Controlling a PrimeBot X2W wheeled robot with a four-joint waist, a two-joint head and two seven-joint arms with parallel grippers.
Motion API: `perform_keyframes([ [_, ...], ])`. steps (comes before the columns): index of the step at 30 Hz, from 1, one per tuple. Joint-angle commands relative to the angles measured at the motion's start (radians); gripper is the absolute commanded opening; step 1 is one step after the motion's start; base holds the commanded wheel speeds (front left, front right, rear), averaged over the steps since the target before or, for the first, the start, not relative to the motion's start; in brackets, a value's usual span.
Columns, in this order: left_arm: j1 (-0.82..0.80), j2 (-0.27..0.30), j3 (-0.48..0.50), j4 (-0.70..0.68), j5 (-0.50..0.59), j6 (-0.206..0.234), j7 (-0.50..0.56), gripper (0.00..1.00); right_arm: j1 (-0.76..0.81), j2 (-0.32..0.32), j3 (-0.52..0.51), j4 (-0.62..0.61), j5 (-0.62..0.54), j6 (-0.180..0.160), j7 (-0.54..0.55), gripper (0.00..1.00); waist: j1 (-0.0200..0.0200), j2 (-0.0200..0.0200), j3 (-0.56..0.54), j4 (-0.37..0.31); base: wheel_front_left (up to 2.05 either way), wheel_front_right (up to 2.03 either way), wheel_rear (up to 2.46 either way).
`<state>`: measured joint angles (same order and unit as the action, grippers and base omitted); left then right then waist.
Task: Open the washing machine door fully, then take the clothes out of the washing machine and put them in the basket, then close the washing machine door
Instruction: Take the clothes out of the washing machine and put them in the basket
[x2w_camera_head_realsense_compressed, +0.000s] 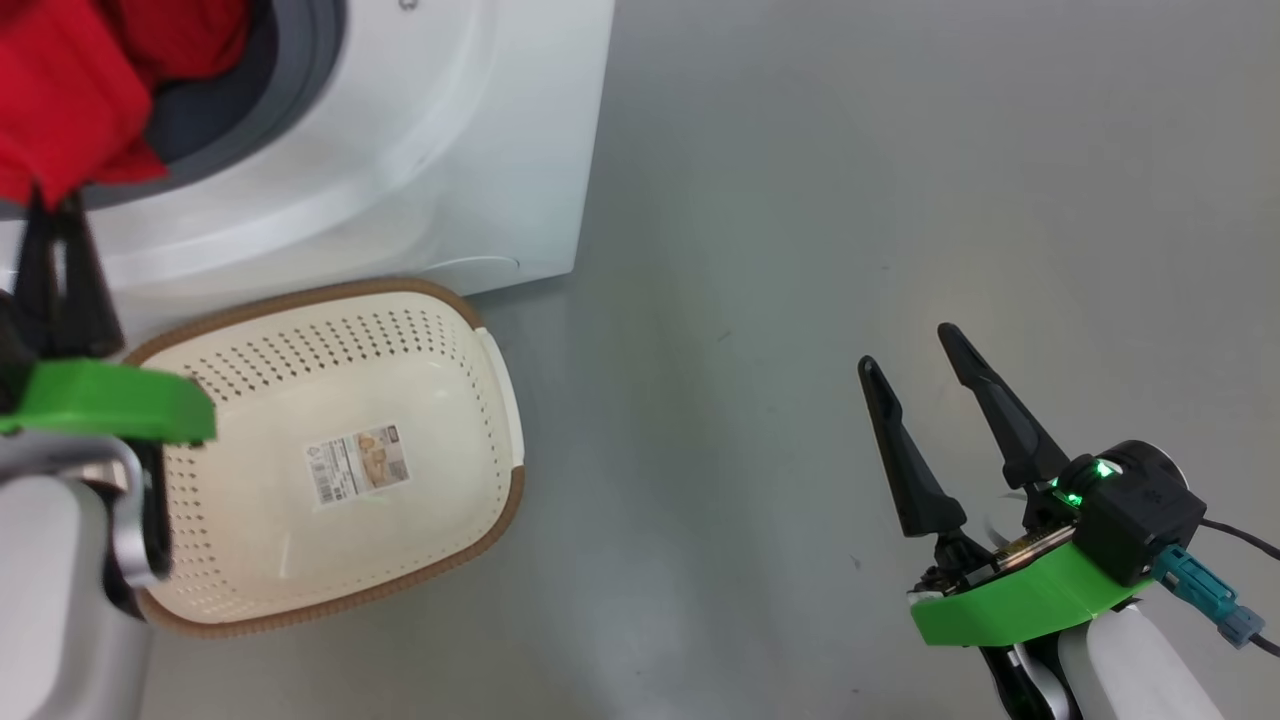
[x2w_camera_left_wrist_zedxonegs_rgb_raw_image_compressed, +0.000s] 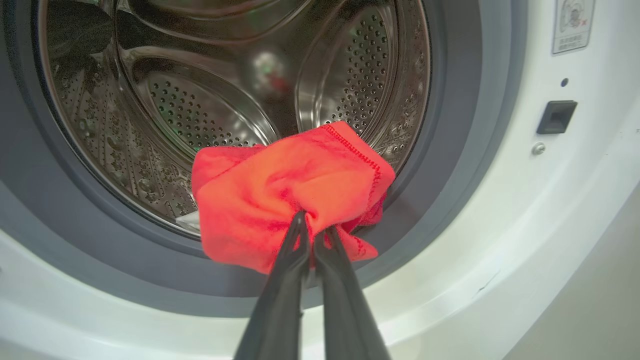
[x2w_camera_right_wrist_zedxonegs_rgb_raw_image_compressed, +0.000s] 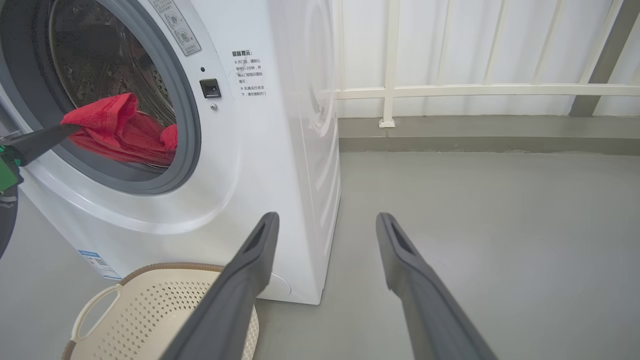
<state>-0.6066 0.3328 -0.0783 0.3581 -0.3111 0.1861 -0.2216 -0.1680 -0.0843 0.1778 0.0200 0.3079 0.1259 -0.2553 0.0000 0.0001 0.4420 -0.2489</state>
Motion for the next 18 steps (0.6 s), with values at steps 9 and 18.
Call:
perform_keyframes([
  [9,0.134,0.014,0.011,-0.164,-0.012,0.029,0.016,0.00,0.028,0.005,0.008,-0.024,-0.015,0.005,-0.006,1.00,0.0000,-0.0001,-0.053,0.015,0.00,0.00,0.00],
  [18,0.231,-0.009,-0.012,-0.276,-0.011,0.057,0.029,0.00,0.035,0.010,-0.008,-0.031,-0.023,0.005,-0.006,1.00,0.0000,-0.0001,-0.080,0.026,0.00,0.00,0.00],
])
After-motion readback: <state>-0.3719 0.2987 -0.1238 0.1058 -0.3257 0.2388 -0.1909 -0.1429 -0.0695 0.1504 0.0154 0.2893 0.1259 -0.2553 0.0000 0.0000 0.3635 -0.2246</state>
